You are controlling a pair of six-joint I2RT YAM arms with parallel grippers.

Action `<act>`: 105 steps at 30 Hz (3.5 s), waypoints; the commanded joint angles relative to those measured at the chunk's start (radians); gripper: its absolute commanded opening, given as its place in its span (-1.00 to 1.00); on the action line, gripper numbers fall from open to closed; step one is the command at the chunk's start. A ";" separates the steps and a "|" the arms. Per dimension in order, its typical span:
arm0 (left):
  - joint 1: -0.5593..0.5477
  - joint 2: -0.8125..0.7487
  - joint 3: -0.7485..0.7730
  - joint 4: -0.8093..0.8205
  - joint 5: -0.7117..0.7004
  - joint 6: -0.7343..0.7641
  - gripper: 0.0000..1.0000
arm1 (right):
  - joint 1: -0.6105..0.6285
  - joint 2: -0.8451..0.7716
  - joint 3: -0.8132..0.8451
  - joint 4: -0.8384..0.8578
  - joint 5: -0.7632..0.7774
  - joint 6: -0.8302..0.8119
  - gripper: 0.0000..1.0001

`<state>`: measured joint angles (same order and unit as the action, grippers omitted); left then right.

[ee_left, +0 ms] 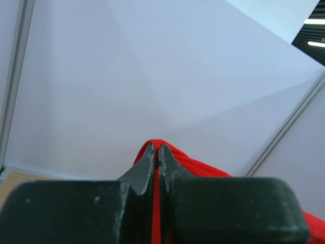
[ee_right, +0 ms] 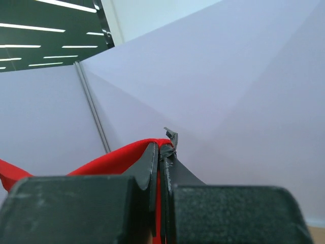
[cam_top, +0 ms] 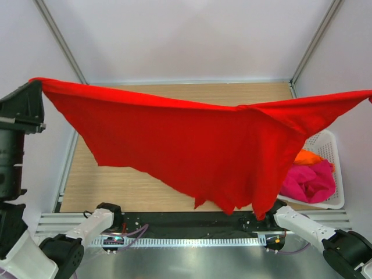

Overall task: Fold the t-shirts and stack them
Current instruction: Fold the tshirt

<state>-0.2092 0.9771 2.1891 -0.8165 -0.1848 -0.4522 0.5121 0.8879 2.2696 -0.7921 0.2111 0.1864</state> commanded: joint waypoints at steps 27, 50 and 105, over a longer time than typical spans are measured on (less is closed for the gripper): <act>0.188 0.694 -0.743 0.448 0.016 0.095 -0.99 | -0.343 0.811 -0.628 0.728 -0.274 0.056 -0.98; 0.292 1.238 -0.173 0.174 0.176 0.047 -0.99 | -0.353 1.284 -0.050 0.207 -0.277 0.235 -0.98; 0.292 1.046 -0.381 -0.197 0.038 -0.008 -0.22 | -0.380 0.723 -0.923 0.080 -0.274 0.318 0.10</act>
<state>0.0746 2.1307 1.7870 -0.9913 -0.0814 -0.4400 0.1497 1.6890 1.3621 -0.8135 -0.0742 0.5190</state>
